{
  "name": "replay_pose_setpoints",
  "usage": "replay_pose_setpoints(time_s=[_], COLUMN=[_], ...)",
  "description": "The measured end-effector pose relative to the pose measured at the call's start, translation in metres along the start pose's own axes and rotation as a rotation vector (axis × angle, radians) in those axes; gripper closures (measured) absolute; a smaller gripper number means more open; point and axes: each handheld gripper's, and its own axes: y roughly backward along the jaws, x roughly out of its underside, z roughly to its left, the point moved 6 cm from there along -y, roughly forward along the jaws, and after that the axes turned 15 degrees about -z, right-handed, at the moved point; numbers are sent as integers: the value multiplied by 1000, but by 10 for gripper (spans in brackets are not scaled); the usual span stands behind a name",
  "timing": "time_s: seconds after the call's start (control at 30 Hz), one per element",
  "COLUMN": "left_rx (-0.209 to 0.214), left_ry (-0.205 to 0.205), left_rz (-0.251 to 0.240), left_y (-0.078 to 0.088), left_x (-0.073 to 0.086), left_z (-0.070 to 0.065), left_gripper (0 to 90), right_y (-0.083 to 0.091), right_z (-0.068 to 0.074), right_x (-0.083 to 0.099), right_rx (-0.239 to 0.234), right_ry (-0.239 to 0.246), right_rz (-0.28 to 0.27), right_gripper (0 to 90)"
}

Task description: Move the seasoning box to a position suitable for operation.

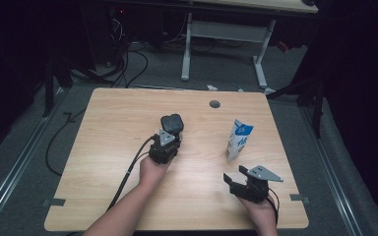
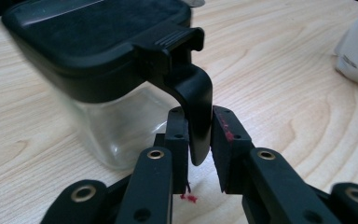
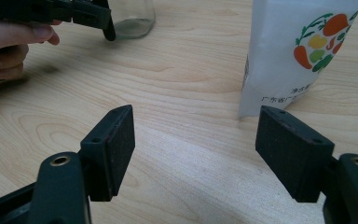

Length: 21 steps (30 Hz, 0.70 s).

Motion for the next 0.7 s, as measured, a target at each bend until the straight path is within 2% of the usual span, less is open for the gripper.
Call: replay_pose_setpoints(time_s=[0.1,0.17,0.3,0.43,0.57,0.6,0.7], left_rx=[7,28,53,106,133,158,176], left_ry=[-4,-16,-4,-2,-11,-18,-23], left_rz=[-2,-3,-12,-19,-21,-18,-19], left_y=[2,5,11,24,33,40,46], left_x=[0,1,2,7,9,11,13], left_z=[-3,-9,-16,-29,-38,-44,-51], left_gripper=[799,817,837,843,843,843,842], right_y=[0,0,0,0,-1,-1,-1], right_z=[0,0,1,2,3,4,5], right_x=[0,0,0,0,0,0,1], right_rx=[1,-1,1,-2,-2,-3,0], right_ry=[1,0,4,8,12,19,23], right_rz=[2,3,3,5,10,11,14], right_gripper=[286,286,286,286,287,287,286])
